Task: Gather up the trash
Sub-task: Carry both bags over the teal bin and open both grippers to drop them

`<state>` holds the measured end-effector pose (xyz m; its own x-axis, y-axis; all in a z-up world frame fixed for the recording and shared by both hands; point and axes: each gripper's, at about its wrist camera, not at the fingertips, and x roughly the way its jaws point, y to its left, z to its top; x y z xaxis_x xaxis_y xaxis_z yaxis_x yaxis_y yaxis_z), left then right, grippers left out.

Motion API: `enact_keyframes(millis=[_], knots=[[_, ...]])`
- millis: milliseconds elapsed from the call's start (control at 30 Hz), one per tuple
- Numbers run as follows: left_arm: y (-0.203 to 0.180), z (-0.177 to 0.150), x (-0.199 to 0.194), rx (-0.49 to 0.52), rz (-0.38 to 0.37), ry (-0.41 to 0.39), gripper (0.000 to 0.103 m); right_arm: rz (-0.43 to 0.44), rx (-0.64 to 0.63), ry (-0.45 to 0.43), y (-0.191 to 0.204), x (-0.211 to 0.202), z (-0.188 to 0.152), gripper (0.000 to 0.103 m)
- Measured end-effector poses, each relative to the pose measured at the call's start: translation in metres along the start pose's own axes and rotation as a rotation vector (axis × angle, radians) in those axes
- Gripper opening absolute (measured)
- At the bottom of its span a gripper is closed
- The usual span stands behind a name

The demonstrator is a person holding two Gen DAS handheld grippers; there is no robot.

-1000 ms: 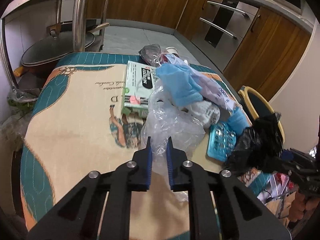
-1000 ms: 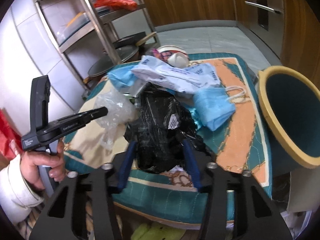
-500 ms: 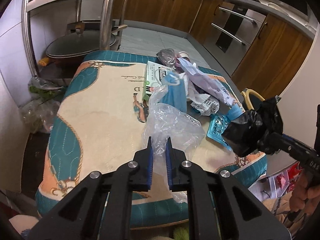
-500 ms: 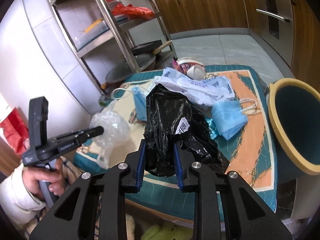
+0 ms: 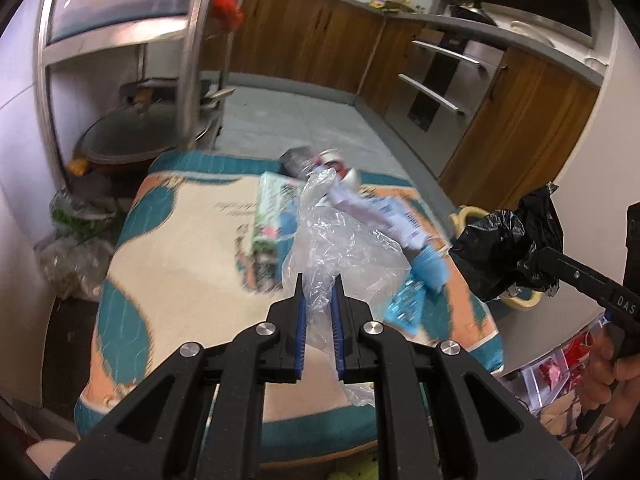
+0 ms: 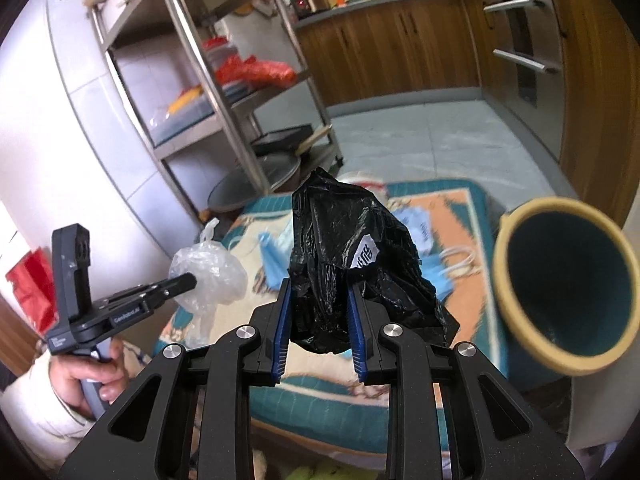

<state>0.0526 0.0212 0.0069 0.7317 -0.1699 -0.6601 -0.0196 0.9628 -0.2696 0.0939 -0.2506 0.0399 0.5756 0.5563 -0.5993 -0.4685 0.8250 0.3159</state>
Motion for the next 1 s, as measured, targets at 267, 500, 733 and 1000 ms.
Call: enact_keyframes(millis=[267, 500, 733, 1000], knots=[[-0.063, 0.034, 0.019, 0.076, -0.096, -0.025, 0.011, -0.111, -0.039, -0.012, -0.039, -0.033, 0.033, 0.027], [-0.123, 0.051, 0.046, 0.132, -0.161, -0.001, 0.011, -0.257, -0.084, 0.002, -0.096, -0.052, 0.053, 0.027], [-0.18, 0.057, 0.082, 0.189, -0.194, 0.04, 0.011, -0.331, -0.051, 0.022, -0.14, -0.047, 0.057, 0.027], [-0.239, 0.05, 0.145, 0.259, -0.207, 0.13, 0.011, -0.379, 0.018, 0.153, -0.184, -0.027, 0.044, 0.027]])
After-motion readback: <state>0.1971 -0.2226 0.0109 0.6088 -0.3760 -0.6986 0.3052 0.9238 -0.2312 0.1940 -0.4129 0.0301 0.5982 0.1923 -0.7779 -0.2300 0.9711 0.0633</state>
